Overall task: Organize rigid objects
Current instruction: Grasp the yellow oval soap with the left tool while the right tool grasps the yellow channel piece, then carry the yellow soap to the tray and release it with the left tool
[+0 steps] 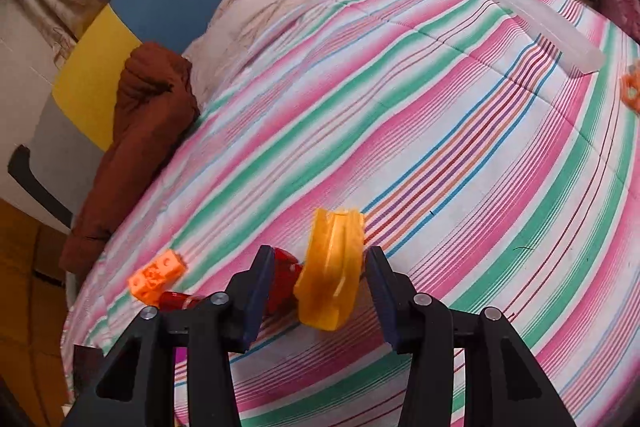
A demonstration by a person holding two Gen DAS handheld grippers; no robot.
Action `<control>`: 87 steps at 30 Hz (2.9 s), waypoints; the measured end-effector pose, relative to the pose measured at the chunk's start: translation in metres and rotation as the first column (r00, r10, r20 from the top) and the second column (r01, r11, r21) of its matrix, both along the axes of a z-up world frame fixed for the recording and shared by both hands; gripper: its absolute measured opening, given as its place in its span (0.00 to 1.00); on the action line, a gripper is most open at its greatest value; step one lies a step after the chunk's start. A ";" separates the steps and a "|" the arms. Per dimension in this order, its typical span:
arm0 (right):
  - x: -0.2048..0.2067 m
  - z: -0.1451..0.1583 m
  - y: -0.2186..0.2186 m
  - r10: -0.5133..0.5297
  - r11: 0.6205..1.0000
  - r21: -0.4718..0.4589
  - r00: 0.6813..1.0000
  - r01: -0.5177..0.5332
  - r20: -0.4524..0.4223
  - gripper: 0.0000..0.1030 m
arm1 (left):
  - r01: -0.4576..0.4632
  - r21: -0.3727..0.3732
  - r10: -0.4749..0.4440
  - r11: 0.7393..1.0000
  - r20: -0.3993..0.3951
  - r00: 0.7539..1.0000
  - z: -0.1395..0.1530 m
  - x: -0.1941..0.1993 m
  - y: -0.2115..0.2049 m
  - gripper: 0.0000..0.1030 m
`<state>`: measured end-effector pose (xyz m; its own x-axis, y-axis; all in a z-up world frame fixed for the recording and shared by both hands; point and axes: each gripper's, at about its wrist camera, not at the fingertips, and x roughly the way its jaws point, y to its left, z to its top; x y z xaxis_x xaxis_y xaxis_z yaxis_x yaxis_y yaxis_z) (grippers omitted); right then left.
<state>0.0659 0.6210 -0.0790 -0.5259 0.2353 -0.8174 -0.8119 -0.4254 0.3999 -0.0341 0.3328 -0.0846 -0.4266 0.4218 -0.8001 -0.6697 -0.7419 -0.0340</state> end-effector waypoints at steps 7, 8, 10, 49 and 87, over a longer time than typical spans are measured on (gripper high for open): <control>-0.006 -0.008 0.002 0.036 0.999 0.012 0.997 -0.036 0.073 0.29 | -0.002 0.011 0.002 1.000 0.001 1.000 -0.003 -0.001 0.000 0.37; -0.005 -0.009 0.003 0.032 0.999 0.006 0.997 -0.032 0.070 0.29 | -0.002 0.013 0.002 1.000 0.001 1.000 -0.003 0.000 -0.001 0.37; -0.005 -0.010 0.004 0.033 0.999 0.000 0.997 -0.033 0.068 0.29 | -0.002 0.017 0.002 1.000 -0.002 1.000 -0.003 0.000 -0.001 0.37; -0.012 -0.008 -0.005 0.019 0.986 0.154 0.961 -0.064 0.275 0.26 | -0.033 0.103 0.039 0.994 -0.053 0.998 0.080 0.049 -0.083 0.36; -0.027 -0.011 -0.023 0.064 0.972 0.195 0.946 -0.132 0.319 0.26 | -0.552 0.034 0.539 0.833 0.178 0.823 0.032 -0.125 -0.318 0.36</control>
